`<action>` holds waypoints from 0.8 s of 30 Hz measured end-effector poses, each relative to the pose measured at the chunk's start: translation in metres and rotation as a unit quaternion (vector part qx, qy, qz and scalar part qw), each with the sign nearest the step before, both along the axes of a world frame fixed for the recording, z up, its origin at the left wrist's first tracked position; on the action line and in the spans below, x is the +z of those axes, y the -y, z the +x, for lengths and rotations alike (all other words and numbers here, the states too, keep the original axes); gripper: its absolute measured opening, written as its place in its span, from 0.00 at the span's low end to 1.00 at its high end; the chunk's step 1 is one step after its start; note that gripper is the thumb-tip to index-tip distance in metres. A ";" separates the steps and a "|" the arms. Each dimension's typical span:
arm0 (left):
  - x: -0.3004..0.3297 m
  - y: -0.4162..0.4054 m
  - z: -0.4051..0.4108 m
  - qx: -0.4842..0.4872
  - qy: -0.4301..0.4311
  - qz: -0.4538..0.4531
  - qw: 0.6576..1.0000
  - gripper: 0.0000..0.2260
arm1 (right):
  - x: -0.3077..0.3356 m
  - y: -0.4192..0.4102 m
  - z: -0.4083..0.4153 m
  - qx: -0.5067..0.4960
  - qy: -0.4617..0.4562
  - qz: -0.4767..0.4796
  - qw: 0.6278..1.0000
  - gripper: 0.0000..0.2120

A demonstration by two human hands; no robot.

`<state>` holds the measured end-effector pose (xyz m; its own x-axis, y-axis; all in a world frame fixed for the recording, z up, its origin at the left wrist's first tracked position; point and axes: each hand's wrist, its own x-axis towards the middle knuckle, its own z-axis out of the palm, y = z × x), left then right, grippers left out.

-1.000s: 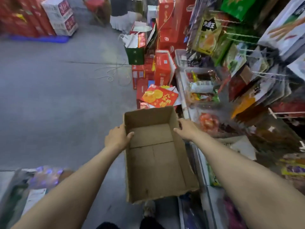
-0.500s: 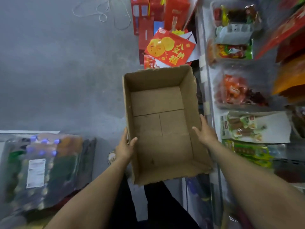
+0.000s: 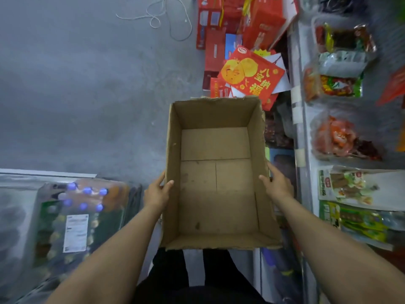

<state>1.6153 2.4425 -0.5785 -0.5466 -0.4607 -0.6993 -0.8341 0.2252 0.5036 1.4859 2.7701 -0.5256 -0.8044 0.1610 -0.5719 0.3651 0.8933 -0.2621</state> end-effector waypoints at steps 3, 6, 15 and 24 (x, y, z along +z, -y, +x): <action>0.003 0.054 -0.003 -0.006 -0.006 -0.005 1.000 0.23 | 0.007 0.045 -0.006 0.016 -0.005 -0.006 1.000 0.26; 0.011 0.105 -0.005 0.002 -0.026 -0.020 0.999 0.23 | 0.013 0.091 -0.019 0.023 -0.012 -0.026 0.999 0.25; 0.060 0.234 -0.061 0.072 -0.096 -0.083 0.989 0.23 | 0.049 0.222 -0.115 0.097 -0.075 -0.141 0.982 0.27; 0.102 0.344 -0.189 0.132 -0.144 -0.093 0.976 0.27 | 0.072 0.342 -0.265 0.135 -0.099 -0.237 0.957 0.28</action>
